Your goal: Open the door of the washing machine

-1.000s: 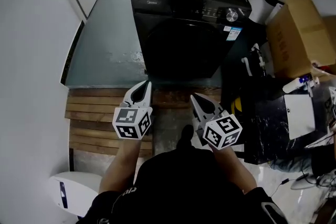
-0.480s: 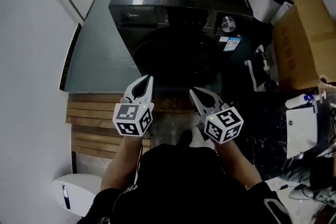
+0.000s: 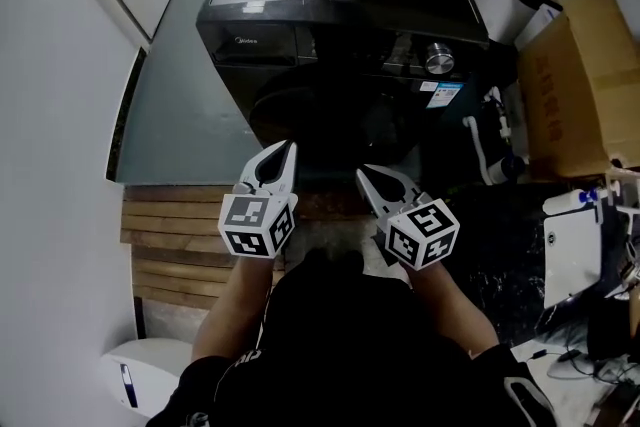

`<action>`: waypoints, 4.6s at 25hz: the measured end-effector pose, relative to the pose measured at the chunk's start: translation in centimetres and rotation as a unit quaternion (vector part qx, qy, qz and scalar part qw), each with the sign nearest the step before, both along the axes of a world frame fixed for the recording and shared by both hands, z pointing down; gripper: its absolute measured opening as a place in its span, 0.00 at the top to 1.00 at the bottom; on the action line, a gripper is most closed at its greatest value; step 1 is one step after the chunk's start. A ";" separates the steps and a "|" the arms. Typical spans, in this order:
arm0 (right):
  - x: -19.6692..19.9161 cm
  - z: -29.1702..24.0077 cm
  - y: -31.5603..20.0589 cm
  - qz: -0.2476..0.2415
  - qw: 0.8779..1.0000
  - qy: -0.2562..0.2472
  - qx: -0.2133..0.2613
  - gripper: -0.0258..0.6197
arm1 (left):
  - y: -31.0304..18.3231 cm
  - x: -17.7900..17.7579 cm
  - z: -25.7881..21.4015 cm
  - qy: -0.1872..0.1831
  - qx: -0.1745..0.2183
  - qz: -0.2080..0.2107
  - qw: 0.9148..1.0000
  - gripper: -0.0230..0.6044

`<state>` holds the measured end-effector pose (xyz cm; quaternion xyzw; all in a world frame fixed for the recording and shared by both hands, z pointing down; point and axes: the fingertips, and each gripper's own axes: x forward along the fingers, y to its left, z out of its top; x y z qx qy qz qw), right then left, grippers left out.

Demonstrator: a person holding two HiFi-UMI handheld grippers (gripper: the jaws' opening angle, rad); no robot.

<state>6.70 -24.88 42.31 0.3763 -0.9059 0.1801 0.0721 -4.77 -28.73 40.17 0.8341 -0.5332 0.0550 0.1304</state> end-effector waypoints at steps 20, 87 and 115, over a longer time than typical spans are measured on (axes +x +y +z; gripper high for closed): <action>2.0 1.7 -6.7 0.039 0.997 0.068 -0.014 0.96 | -5.6 1.2 2.0 0.024 -0.019 0.041 0.999 0.95; 11.8 12.2 -17.5 -0.141 0.884 0.445 -0.023 0.75 | -9.0 7.0 3.3 0.012 -0.060 0.052 0.997 0.95; 8.9 12.3 -6.3 -0.043 0.943 0.325 -0.046 0.75 | -3.7 4.5 4.0 0.014 -0.063 0.097 0.993 0.95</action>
